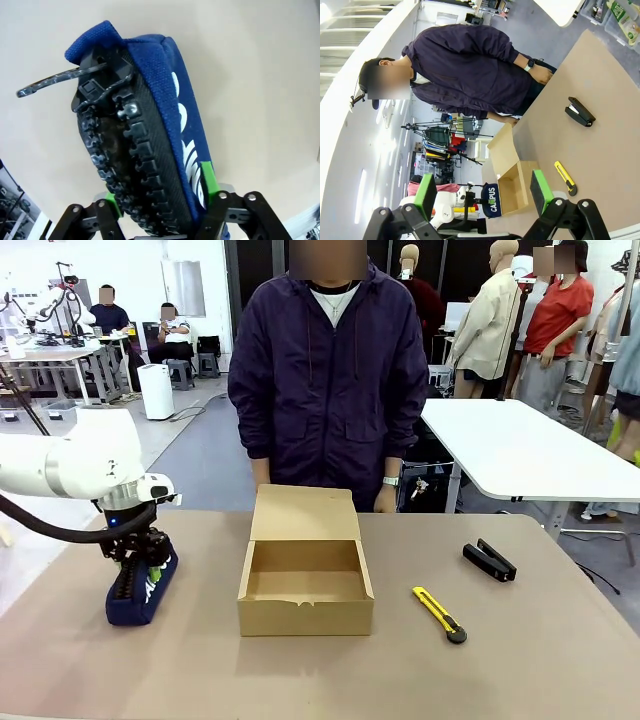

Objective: Pack the items into the box.
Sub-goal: Pick up the item indicated by the person and place it inside the Mailer Box.

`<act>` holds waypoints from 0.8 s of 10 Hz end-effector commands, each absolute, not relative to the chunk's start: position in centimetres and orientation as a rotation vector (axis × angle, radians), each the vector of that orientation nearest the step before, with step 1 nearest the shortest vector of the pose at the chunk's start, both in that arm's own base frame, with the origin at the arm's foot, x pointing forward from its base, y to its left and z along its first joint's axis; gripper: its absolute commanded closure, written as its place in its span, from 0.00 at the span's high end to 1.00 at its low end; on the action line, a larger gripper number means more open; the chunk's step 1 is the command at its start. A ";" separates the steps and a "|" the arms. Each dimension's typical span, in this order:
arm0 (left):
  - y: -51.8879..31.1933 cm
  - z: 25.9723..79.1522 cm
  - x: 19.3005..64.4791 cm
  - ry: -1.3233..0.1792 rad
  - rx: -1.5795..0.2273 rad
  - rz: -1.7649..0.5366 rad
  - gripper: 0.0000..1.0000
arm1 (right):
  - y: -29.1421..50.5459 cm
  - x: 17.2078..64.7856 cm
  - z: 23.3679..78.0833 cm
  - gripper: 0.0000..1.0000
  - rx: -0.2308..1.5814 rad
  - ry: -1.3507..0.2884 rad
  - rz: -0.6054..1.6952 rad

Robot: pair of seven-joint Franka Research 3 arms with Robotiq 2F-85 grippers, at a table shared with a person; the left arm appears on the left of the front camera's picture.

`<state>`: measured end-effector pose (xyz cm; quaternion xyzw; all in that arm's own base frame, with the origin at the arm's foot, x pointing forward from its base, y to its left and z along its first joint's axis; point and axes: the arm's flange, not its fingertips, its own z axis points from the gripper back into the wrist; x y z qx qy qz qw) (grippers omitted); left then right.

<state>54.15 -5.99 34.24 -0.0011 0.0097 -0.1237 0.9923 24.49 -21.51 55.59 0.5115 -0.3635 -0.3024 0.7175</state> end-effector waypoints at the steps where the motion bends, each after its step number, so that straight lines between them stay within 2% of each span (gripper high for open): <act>1: -6.2 34.6 54.0 0.030 0.015 -0.225 0.00 | -21.6 24.9 55.8 1.00 1.148 -0.838 -0.651; 8: -5.6 36.8 54.0 0.072 -0.043 -0.221 0.00 | -21.6 24.9 55.8 1.00 1.148 -0.838 -0.651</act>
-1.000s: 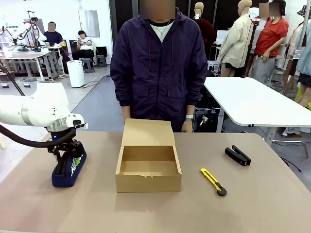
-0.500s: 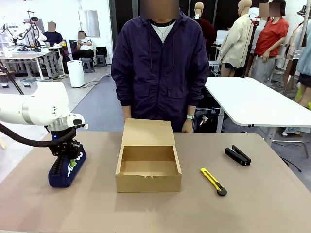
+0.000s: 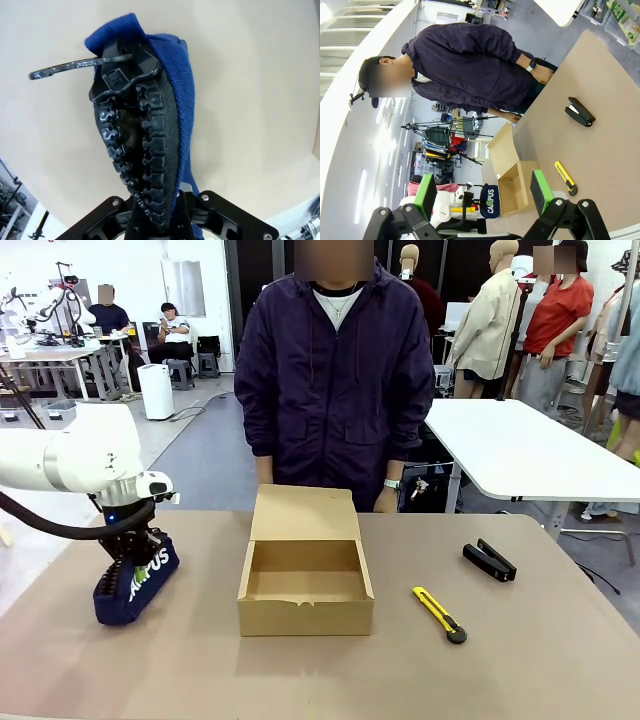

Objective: Pack the items into the box.
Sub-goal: Pick up the item indicated by the person and place it inside the Mailer Box.

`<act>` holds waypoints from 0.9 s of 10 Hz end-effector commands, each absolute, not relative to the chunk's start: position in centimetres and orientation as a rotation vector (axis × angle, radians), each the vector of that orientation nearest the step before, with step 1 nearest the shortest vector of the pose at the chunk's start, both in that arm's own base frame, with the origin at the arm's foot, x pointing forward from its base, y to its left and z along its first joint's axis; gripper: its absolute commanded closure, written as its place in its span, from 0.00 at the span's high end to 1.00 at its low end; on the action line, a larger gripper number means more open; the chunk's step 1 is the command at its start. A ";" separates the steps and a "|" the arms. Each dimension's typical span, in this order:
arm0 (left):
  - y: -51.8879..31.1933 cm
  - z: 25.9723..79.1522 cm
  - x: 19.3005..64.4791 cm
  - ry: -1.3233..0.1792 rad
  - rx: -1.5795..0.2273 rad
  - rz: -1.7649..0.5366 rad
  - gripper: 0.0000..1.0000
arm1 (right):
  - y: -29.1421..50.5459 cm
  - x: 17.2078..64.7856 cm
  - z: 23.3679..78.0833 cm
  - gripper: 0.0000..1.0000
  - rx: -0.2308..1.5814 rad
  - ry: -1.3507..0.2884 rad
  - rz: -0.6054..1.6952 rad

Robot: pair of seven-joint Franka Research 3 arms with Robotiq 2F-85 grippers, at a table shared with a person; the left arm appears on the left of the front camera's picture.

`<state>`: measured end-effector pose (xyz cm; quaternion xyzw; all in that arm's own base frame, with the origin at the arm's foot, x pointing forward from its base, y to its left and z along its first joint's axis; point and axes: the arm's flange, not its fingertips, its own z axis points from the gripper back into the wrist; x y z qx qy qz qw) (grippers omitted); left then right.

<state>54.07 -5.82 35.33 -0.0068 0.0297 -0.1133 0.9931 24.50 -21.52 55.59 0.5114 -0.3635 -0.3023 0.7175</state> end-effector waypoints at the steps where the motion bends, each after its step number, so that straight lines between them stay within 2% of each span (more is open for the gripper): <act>1: -5.4 39.3 54.1 0.061 -0.036 -0.203 0.00 | -21.6 24.9 55.8 1.00 1.148 -0.838 -0.651; 3: -4.6 47.2 54.1 0.072 -0.040 -0.108 0.00 | -21.6 24.9 55.8 1.00 1.148 -0.838 -0.651; 5: -4.5 54.6 53.9 0.020 0.023 0.060 0.00 | -21.6 24.9 55.8 1.00 1.148 -0.838 -0.651; 7: -3.7 57.2 52.9 -0.028 -0.039 0.063 0.00 | -21.6 24.9 55.8 1.00 1.148 -0.838 -0.651; 9: -3.9 56.5 52.4 0.004 -0.009 0.033 0.00 | -21.6 24.9 55.8 1.00 1.148 -0.838 -0.651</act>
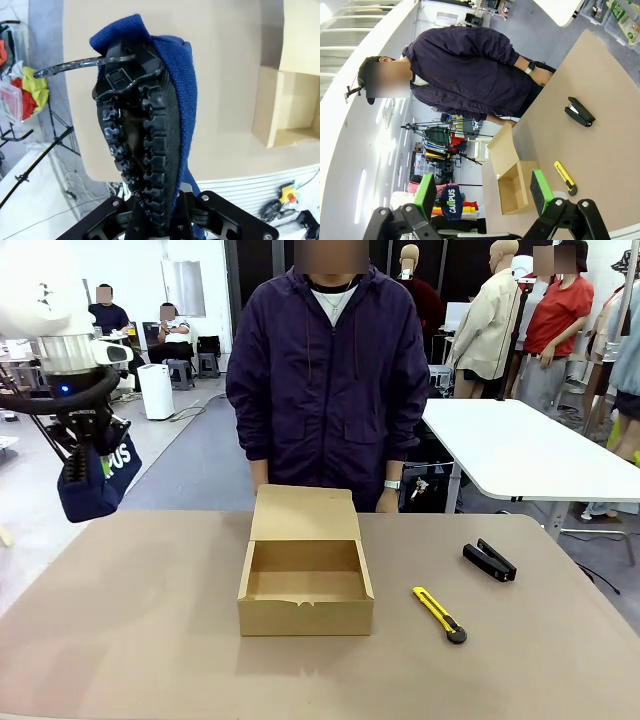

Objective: Pack the items into the box.
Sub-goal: Pick up the item indicated by the person and place it inside the Mailer Box.

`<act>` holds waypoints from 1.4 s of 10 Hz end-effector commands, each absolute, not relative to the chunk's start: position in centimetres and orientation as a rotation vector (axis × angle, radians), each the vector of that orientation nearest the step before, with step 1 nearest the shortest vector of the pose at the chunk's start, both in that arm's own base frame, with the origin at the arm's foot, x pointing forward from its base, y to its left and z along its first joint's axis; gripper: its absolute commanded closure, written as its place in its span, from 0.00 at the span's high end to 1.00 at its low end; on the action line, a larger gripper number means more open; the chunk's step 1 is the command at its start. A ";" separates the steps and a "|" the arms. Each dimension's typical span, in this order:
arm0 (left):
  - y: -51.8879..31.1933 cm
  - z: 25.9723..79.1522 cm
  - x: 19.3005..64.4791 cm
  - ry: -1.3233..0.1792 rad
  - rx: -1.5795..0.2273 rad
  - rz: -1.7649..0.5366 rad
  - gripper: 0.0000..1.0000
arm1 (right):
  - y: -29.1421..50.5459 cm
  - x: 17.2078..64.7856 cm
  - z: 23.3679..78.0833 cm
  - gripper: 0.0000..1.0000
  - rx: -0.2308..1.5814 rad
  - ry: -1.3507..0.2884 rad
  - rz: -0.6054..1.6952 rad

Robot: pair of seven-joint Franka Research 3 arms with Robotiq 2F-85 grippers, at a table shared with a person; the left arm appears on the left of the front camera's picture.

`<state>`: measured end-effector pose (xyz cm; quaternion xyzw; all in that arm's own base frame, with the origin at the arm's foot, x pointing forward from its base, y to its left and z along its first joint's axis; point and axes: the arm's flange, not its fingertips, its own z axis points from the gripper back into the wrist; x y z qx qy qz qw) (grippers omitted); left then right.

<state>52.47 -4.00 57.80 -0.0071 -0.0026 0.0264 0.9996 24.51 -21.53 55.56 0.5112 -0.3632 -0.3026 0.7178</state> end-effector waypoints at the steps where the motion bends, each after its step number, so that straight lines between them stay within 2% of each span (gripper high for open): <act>1: -3.9 56.5 52.4 0.004 -0.009 0.033 0.00 | -21.6 24.9 55.8 1.00 1.148 -0.838 -0.651; 2: -4.0 57.8 52.5 -0.005 -0.014 0.053 0.00 | -21.6 24.9 55.8 1.00 1.148 -0.838 -0.651; 3: -2.7 57.8 53.5 -0.089 -0.115 -0.042 0.00 | -21.6 24.9 55.8 1.00 1.148 -0.838 -0.651; 4: -6.1 59.1 54.7 -0.342 -0.240 -0.405 0.00 | -21.6 24.9 55.8 1.00 1.148 -0.838 -0.651; 5: -10.1 59.9 55.7 -0.444 -0.338 -0.700 0.00 | -21.6 24.9 55.8 1.00 1.148 -0.838 -0.651; 7: -18.0 60.2 57.2 -0.475 -0.433 -1.060 0.00 | -21.6 24.9 55.8 1.00 1.148 -0.838 -0.651; 9: -25.3 58.6 57.8 -0.356 -0.497 -1.351 0.00 | -21.6 24.9 55.8 1.00 1.148 -0.838 -0.651; 11: -31.0 57.2 56.3 -0.195 -0.448 -1.592 0.00 | -21.6 24.9 55.8 1.00 1.148 -0.838 -0.651; 14: -35.1 54.9 53.5 0.053 -0.254 -1.694 0.00 | -21.6 24.9 55.8 1.00 1.148 -0.838 -0.651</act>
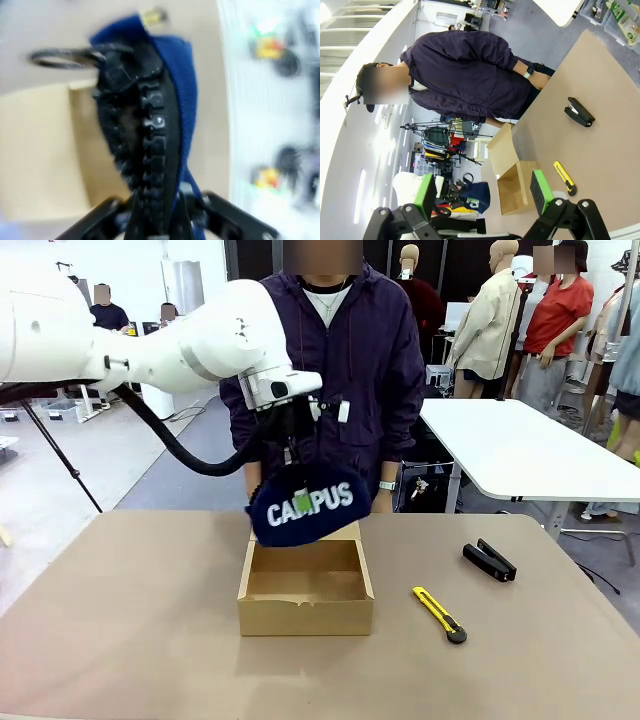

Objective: Pack the items into the box.
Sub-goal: Pick up the item indicated by the person and place it inside the Mailer Box.

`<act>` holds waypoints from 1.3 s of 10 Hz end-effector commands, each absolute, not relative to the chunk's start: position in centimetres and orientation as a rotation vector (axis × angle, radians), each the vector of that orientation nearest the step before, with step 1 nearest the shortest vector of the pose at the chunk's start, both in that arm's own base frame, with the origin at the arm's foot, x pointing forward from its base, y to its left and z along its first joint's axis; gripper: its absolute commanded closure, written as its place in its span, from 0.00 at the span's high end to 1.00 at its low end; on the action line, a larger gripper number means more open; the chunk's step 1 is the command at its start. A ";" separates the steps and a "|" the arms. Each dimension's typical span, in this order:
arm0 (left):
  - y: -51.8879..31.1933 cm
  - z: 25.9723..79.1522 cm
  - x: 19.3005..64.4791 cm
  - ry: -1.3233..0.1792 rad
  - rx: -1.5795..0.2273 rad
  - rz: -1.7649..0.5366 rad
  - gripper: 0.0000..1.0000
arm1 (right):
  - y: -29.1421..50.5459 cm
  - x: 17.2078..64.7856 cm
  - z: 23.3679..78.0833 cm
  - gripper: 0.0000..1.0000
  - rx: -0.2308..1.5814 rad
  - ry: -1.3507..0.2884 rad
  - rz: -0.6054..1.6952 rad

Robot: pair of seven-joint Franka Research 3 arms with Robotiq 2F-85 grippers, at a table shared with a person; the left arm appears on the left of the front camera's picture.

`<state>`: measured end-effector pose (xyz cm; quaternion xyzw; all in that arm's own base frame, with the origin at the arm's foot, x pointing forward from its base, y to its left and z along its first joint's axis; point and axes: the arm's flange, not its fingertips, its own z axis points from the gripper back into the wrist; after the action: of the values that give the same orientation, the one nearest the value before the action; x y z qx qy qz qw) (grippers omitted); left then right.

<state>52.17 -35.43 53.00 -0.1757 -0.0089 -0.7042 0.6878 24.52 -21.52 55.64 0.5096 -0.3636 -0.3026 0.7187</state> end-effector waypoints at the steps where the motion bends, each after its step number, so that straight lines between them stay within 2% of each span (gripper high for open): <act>1: -35.4 55.5 52.8 -0.003 -0.241 -1.721 0.00 | -21.6 24.9 55.8 1.00 1.148 -0.838 -0.651; 2: -35.4 53.0 52.2 -0.020 -0.393 -1.576 0.00 | -21.6 24.9 55.8 1.00 1.148 -0.838 -0.651; 3: -35.4 53.0 52.2 -0.020 -0.393 -1.576 0.00 | -21.6 24.9 55.8 1.00 1.148 -0.838 -0.651; 4: -35.5 53.5 51.6 0.055 -0.326 -1.650 0.00 | -21.6 24.9 55.8 1.00 1.148 -0.838 -0.651; 6: -37.2 50.5 52.0 0.191 -0.212 -1.575 0.00 | -21.6 24.9 55.8 1.00 1.148 -0.838 -0.651; 9: -38.3 46.9 51.6 0.228 -0.158 -1.535 0.00 | -21.6 24.9 55.8 1.00 1.148 -0.838 -0.651; 13: -39.9 40.9 51.5 0.282 -0.187 -1.513 0.00 | -21.6 24.9 55.8 1.00 1.148 -0.838 -0.651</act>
<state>52.13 -39.85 41.02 -0.0918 0.1252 -0.6860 0.7108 24.52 -21.53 55.61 0.5097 -0.3634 -0.3029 0.7186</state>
